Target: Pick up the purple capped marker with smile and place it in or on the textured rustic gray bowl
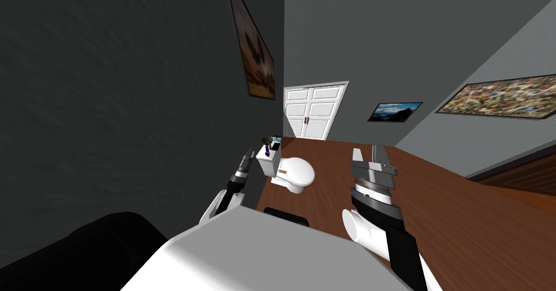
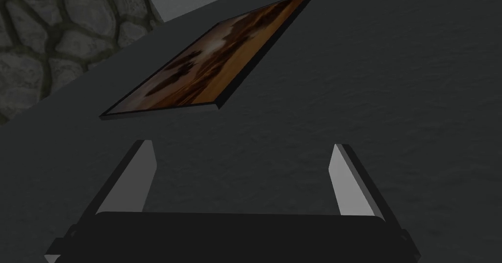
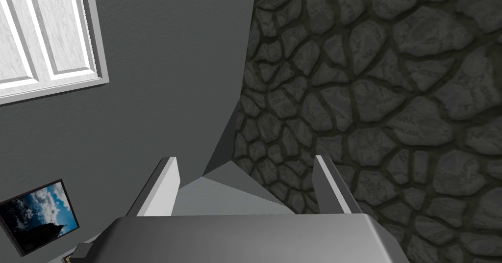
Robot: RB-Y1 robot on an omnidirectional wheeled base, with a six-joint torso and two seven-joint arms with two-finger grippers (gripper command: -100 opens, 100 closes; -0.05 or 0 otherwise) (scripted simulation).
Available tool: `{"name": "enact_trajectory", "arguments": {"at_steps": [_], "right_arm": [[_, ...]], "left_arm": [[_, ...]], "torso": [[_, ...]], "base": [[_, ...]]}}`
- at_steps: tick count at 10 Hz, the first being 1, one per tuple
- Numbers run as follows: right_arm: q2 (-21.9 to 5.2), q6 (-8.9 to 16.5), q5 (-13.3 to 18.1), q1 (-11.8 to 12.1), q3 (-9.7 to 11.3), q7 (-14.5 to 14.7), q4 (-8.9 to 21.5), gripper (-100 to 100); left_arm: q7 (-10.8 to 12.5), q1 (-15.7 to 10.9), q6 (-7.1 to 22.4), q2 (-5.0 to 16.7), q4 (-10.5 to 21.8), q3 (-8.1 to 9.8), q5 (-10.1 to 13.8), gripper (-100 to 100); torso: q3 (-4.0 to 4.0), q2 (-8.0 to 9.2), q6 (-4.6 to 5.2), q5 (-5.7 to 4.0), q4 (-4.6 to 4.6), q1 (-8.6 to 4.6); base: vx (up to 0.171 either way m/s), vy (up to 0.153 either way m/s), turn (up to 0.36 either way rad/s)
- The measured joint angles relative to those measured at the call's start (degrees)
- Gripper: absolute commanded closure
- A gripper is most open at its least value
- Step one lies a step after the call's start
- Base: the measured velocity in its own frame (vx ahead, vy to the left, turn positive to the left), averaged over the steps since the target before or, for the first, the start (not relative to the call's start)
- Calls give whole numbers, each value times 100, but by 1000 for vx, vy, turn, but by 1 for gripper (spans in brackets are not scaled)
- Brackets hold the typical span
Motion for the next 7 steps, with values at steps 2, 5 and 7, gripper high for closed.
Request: {"name": "enact_trajectory", "arguments": {"at_steps": [2,5,7], "right_arm": [[0,0,0,0,0,0,0,0],[0,0,0,1,0,0,0,0],[0,0,0,1,0,0,0,0]], "left_arm": [[-158,-72,-12,42,304,-19,-130,-100],[-424,-165,-42,93,760,-28,-334,-100],[-623,-311,-6,110,1128,-24,-485,-100]], "torso": [[-3,-6,0,0,-1,-1],[-9,-17,0,0,-3,1],[-13,-23,-1,0,-5,3]], "base": [[-21,-54,-33],[1,-51,-31],[25,-42,-21]]}}
